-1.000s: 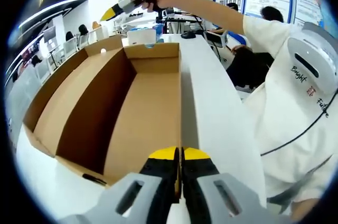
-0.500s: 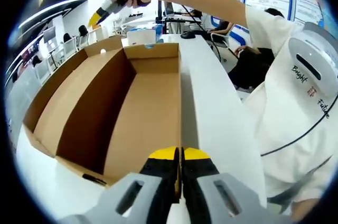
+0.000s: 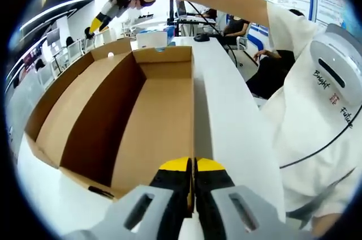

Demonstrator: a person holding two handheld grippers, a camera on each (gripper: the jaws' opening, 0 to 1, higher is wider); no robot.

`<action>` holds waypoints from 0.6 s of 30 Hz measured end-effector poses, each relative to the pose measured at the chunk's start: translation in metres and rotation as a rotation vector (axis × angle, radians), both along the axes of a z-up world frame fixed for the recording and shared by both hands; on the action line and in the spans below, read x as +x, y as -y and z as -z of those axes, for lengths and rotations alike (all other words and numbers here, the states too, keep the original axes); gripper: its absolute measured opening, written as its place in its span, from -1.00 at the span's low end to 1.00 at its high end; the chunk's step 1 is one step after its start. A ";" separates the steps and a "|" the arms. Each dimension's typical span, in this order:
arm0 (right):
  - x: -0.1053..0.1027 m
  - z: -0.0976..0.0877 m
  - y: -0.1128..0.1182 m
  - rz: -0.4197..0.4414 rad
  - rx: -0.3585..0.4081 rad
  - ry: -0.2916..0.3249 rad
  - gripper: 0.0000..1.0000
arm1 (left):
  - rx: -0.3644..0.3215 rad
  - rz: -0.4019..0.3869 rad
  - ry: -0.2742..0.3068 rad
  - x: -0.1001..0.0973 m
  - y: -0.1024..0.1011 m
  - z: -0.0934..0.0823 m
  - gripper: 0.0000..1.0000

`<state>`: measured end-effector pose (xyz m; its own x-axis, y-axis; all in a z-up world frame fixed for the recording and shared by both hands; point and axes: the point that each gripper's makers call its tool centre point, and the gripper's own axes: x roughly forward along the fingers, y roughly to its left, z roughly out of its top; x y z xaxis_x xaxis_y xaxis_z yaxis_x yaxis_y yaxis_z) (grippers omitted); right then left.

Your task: Operate the shoe box by opening the lid, removing the specified soft item, and placing it in the target area until the item is outside and the box remains undamaged.

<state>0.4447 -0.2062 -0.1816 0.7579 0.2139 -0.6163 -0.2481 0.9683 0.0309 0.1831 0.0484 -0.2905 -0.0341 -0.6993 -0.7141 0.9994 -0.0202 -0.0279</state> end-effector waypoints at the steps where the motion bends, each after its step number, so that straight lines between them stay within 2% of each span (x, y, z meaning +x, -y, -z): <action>1: 0.001 0.004 0.002 0.000 -0.032 -0.007 -0.26 | 0.000 0.000 0.001 0.000 0.000 0.000 -0.98; 4: 0.001 0.015 -0.002 -0.029 -0.094 -0.026 -0.28 | -0.002 0.000 0.003 0.001 0.000 0.000 -0.98; 7: 0.002 0.026 -0.010 -0.038 -0.099 -0.037 -0.28 | 0.000 0.000 0.003 0.001 0.000 0.000 -0.98; 9: 0.003 0.036 -0.012 -0.044 -0.136 -0.066 -0.32 | -0.001 -0.001 0.005 0.001 0.000 0.000 -0.98; 16: 0.008 0.045 -0.015 -0.028 -0.172 -0.077 -0.38 | -0.002 -0.006 -0.002 0.002 0.000 0.000 -0.98; 18: 0.008 0.052 -0.019 -0.049 -0.176 -0.093 -0.34 | 0.002 -0.006 -0.006 0.002 0.000 0.000 -0.98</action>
